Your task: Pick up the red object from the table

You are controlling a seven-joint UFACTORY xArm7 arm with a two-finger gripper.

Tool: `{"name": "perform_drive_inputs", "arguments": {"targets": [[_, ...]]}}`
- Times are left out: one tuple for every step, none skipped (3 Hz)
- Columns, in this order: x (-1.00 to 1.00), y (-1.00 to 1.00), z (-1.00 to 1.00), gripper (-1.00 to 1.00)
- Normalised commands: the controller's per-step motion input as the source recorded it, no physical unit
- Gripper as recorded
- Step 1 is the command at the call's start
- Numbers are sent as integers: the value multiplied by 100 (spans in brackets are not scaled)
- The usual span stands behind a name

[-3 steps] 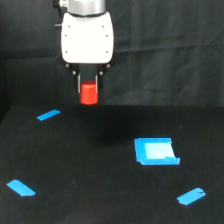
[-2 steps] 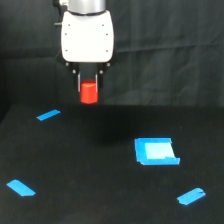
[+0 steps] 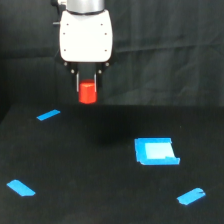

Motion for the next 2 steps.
{"name": "perform_drive_inputs", "arguments": {"targets": [[-3, -1, -11, -99], [-4, -1, -12, -99]]}}
